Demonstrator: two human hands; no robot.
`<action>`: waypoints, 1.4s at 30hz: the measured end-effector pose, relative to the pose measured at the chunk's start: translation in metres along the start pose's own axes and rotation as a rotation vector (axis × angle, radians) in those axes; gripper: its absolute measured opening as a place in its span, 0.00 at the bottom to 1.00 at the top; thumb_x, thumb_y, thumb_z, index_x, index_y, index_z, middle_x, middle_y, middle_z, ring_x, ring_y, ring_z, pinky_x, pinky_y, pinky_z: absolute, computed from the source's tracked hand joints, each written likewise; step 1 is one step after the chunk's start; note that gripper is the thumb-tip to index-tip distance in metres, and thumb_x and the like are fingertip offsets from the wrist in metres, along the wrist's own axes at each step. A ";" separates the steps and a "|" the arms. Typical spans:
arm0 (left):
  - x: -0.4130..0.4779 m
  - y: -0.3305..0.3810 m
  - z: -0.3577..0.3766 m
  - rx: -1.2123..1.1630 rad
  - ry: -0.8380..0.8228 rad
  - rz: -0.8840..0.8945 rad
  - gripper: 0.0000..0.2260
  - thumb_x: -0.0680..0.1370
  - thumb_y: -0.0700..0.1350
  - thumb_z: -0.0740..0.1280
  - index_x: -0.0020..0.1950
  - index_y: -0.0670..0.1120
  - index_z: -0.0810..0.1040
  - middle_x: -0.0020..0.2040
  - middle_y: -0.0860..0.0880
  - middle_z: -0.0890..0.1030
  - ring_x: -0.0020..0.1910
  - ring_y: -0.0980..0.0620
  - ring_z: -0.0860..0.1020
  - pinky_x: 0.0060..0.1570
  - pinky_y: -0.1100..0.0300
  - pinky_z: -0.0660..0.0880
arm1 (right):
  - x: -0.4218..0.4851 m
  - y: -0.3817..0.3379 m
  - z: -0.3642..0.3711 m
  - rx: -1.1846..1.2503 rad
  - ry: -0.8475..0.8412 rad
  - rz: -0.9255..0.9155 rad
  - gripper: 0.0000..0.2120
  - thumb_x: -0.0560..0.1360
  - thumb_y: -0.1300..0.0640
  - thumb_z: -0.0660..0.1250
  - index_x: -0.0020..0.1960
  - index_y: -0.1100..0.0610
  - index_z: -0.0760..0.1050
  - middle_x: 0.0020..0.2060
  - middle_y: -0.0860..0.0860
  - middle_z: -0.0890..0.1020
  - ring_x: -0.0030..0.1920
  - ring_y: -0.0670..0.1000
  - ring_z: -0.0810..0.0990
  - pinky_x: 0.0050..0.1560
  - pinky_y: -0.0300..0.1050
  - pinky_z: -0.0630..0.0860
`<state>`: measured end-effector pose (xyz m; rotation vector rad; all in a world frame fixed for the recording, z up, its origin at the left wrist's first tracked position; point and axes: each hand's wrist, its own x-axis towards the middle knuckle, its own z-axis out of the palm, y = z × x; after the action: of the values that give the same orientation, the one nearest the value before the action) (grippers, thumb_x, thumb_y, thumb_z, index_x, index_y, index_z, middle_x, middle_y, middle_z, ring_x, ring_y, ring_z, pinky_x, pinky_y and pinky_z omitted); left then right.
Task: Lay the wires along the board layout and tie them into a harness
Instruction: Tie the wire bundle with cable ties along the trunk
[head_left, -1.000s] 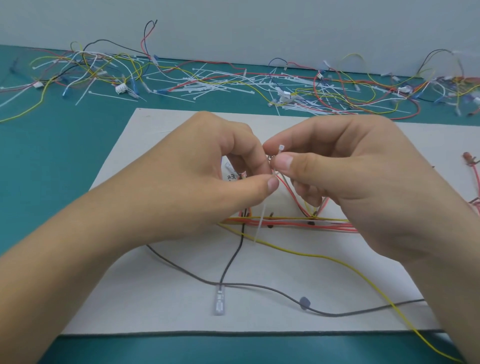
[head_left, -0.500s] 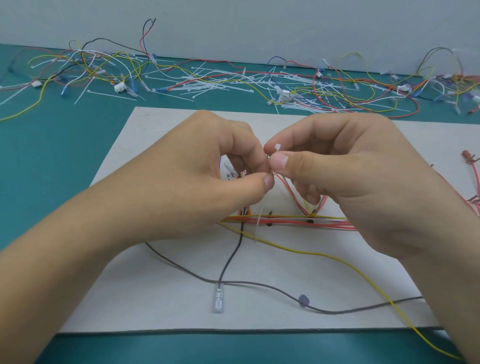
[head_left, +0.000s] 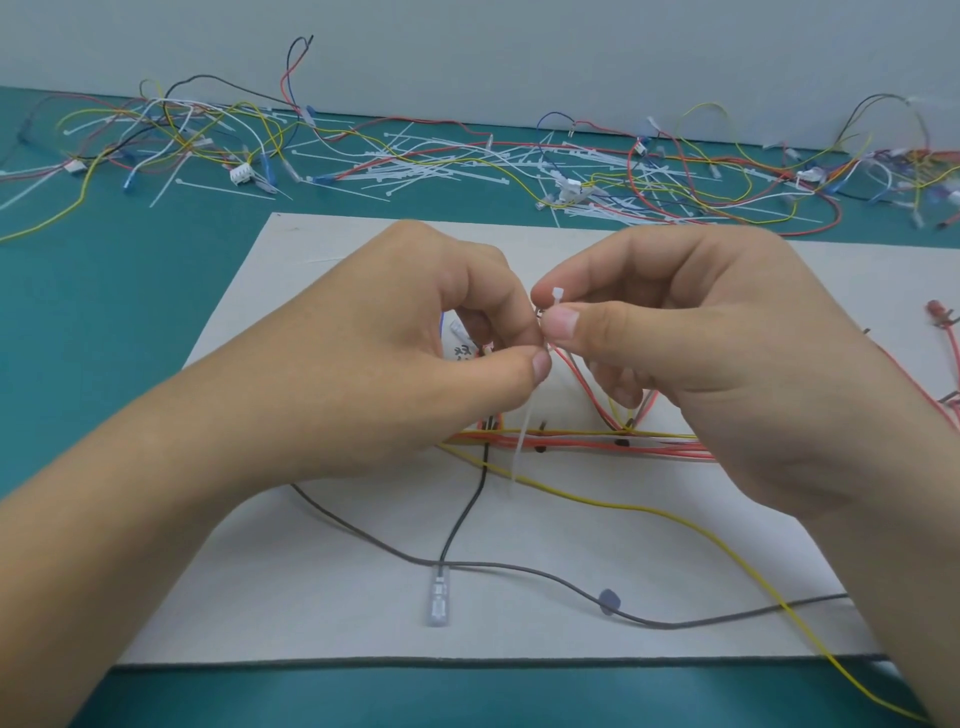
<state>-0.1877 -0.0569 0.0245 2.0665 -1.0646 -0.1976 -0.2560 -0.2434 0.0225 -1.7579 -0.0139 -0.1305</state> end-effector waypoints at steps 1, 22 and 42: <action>0.000 0.000 0.000 0.000 0.000 0.001 0.05 0.73 0.52 0.71 0.37 0.56 0.82 0.41 0.55 0.83 0.43 0.52 0.80 0.41 0.66 0.70 | 0.000 0.000 0.000 0.000 -0.003 0.002 0.04 0.71 0.65 0.76 0.44 0.58 0.84 0.28 0.50 0.80 0.26 0.47 0.73 0.26 0.42 0.68; 0.001 -0.002 -0.001 -0.001 -0.036 0.005 0.05 0.75 0.50 0.68 0.39 0.56 0.81 0.44 0.54 0.84 0.49 0.54 0.82 0.45 0.71 0.69 | 0.000 0.000 -0.001 -0.004 0.012 0.000 0.02 0.75 0.64 0.73 0.45 0.59 0.84 0.29 0.49 0.81 0.28 0.47 0.76 0.27 0.41 0.70; 0.003 -0.018 0.001 0.191 0.093 -0.103 0.06 0.72 0.57 0.71 0.43 0.58 0.78 0.42 0.60 0.80 0.47 0.61 0.78 0.45 0.61 0.74 | 0.000 -0.007 -0.010 -0.173 0.248 -0.192 0.06 0.77 0.66 0.71 0.43 0.57 0.83 0.35 0.55 0.84 0.29 0.49 0.81 0.29 0.43 0.77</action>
<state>-0.1745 -0.0538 0.0115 2.2808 -0.9528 -0.0519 -0.2577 -0.2524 0.0310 -1.8997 0.0088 -0.5016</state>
